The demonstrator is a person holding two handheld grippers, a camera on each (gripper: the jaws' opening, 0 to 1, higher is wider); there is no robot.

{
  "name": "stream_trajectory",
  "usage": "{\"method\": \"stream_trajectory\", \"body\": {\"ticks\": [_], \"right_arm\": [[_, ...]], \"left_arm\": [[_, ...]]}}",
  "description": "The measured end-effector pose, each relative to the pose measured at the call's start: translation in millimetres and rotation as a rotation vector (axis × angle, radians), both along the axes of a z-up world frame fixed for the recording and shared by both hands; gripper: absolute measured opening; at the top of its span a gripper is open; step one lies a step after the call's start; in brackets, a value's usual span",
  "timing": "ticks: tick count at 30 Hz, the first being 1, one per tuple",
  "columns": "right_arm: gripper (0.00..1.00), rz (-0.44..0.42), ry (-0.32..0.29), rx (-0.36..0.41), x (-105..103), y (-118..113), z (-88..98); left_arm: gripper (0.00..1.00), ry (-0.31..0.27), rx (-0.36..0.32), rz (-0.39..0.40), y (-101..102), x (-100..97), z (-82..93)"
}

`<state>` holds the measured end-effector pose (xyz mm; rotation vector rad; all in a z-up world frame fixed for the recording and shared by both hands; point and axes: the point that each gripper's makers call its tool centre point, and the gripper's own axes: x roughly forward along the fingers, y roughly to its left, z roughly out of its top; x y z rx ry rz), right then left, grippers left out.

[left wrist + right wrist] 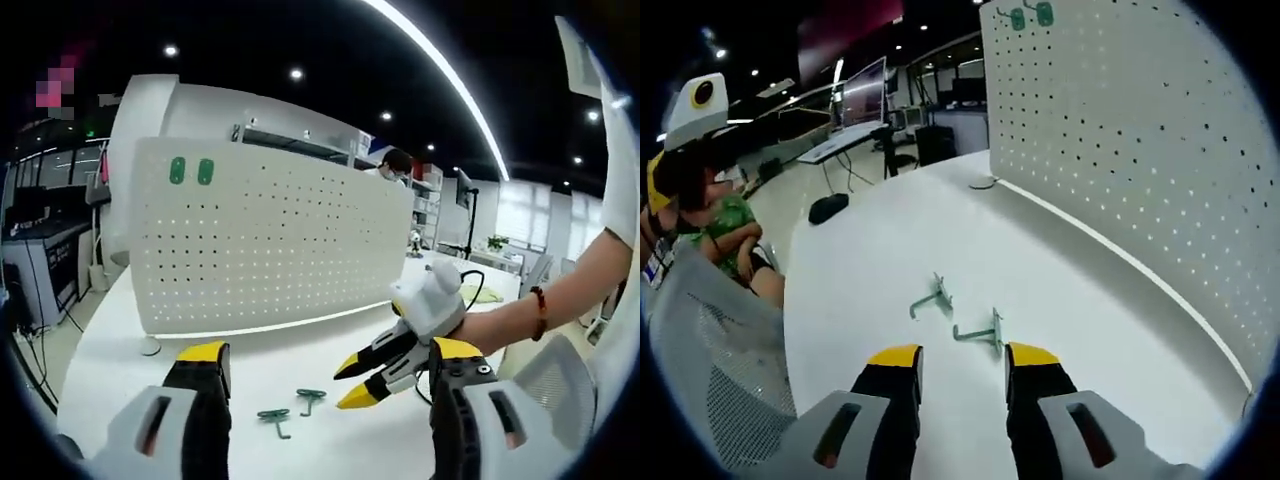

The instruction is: Insert the hook assembly into the mounting plate slot until the hook locks in place.

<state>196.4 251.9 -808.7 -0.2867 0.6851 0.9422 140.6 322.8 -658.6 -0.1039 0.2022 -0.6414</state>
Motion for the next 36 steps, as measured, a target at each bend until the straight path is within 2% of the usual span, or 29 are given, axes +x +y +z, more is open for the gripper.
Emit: {"method": "stream_trajectory", "body": {"ticks": [7,11,14,18,24,30,34,36], "right_arm": [[0.31,0.015,0.015,-0.033,8,-1,-9.2],[0.28,0.023,0.023,-0.045,10,0,-13.4],[0.28,0.021,0.029,-0.053,11,0,-16.3],[0.26,0.039,0.03,-0.088,11,-1,-24.1],[0.24,0.041,0.037,-0.097,13,-1,-29.5],[0.24,0.036,0.027,-0.112,20,0,-30.8],[0.21,0.046,0.041,-0.119,23,2,-33.9],[0.17,0.053,0.028,-0.139,25,2,-35.5]], "left_arm": [[0.82,0.011,0.016,0.005,3,-0.1,-4.2],[0.82,0.009,-0.033,0.004,4,-1.1,-2.5],[0.82,0.015,-0.008,0.006,4,-1.1,-5.2],[0.82,0.019,-0.019,0.009,5,-2.0,-5.5],[0.81,0.019,-0.043,0.001,7,-4.8,-4.4],[0.8,0.024,-0.039,0.01,9,-5.1,-6.6],[0.8,0.034,-0.04,0.014,9,-6.4,-9.5],[0.8,0.036,-0.035,0.011,9,-7.3,-10.7]]}}
